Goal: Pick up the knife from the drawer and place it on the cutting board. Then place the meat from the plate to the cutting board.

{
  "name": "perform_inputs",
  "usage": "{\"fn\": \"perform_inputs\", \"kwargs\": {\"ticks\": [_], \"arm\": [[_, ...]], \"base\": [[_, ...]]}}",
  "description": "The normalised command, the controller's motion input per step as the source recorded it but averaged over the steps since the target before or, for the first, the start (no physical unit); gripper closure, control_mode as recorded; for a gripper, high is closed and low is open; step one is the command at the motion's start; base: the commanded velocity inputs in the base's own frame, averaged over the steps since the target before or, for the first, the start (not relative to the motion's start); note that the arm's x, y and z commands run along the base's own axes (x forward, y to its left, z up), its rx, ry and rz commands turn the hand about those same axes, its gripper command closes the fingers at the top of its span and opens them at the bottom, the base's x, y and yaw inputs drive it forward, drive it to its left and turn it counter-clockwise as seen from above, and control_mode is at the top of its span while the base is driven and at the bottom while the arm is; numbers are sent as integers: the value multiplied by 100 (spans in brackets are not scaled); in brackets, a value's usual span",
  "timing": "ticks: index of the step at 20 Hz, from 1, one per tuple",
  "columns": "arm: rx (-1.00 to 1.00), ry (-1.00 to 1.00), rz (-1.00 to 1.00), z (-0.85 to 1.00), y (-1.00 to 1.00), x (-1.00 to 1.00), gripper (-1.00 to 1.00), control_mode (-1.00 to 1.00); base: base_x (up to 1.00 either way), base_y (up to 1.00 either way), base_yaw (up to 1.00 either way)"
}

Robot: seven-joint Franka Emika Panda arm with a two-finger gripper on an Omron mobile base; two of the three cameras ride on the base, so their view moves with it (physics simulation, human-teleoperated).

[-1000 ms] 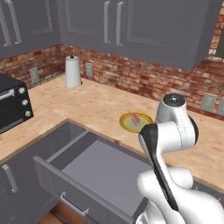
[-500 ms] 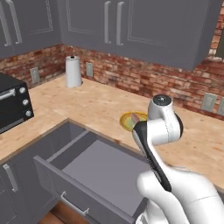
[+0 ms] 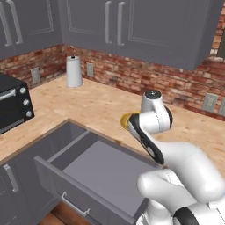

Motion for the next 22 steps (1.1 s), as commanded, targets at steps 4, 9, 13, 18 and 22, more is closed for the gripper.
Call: {"fn": "perform_inputs", "kwargs": {"ticks": [4, 9, 13, 18, 22], "arm": [[0, 0, 0, -19, -2, 47, -100, -100], [0, 0, 0, -14, -5, 50, -100, -100], [1, 0, 0, -8, -15, 41, -100, -100], [1, 0, 0, -15, -13, 38, -100, -100], [3, 2, 0, -11, -23, 32, -100, -100]], "base": [[0, 0, 0], [0, 0, 0], [0, 0, 0], [0, 0, 0], [0, 0, 0]]}}
